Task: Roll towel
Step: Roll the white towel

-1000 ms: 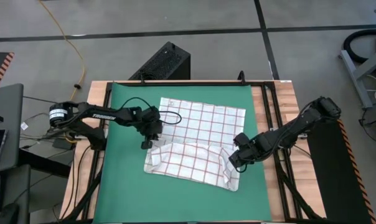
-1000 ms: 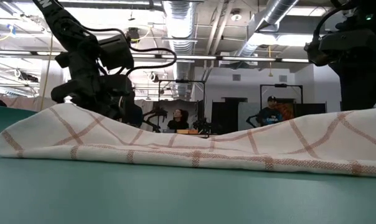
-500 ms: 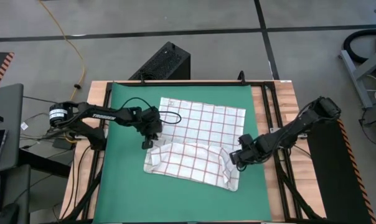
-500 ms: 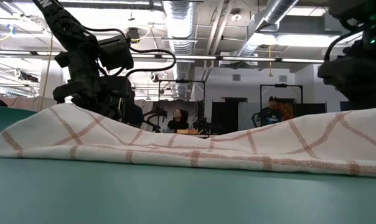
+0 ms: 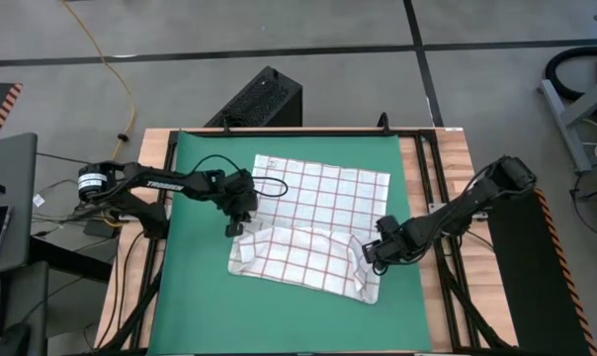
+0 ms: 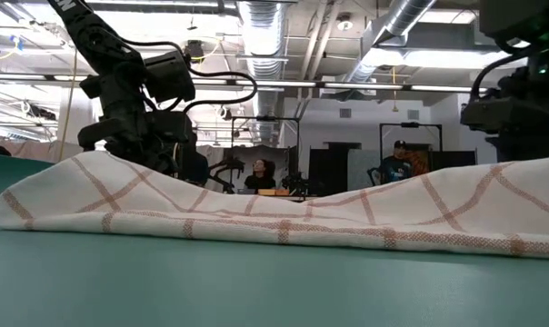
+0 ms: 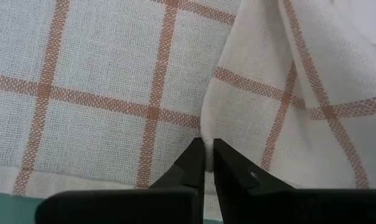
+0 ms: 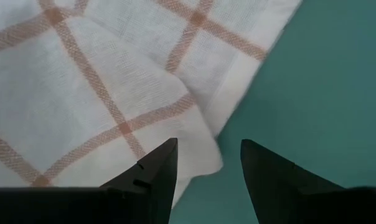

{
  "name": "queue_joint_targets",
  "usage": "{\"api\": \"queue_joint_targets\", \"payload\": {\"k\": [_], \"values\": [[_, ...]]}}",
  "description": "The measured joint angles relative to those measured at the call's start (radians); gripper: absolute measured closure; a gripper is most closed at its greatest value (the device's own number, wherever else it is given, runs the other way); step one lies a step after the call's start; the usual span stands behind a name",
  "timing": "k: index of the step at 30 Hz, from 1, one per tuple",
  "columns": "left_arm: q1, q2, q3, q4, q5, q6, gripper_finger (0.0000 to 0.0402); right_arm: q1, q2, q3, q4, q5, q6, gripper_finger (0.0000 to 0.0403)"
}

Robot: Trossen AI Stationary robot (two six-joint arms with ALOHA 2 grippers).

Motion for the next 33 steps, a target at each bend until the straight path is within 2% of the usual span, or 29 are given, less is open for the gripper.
{"api": "queue_joint_targets", "payload": {"k": [7, 18, 33], "values": [[0.000, 0.000, 0.000, 0.002, -0.001, -0.004, 0.0392, 0.001, 0.030, -0.001, 0.009, -0.003, -0.003, 0.0209], [0.000, 0.000, 0.000, 0.003, -0.005, -0.005, 0.0392, 0.029, 0.040, -0.001, 0.026, -0.008, 0.001, 0.0250], [0.000, 0.000, 0.000, 0.003, -0.010, -0.006, 0.0392, 0.029, 0.039, -0.001, 0.033, -0.017, -0.033, 0.0393]]}}
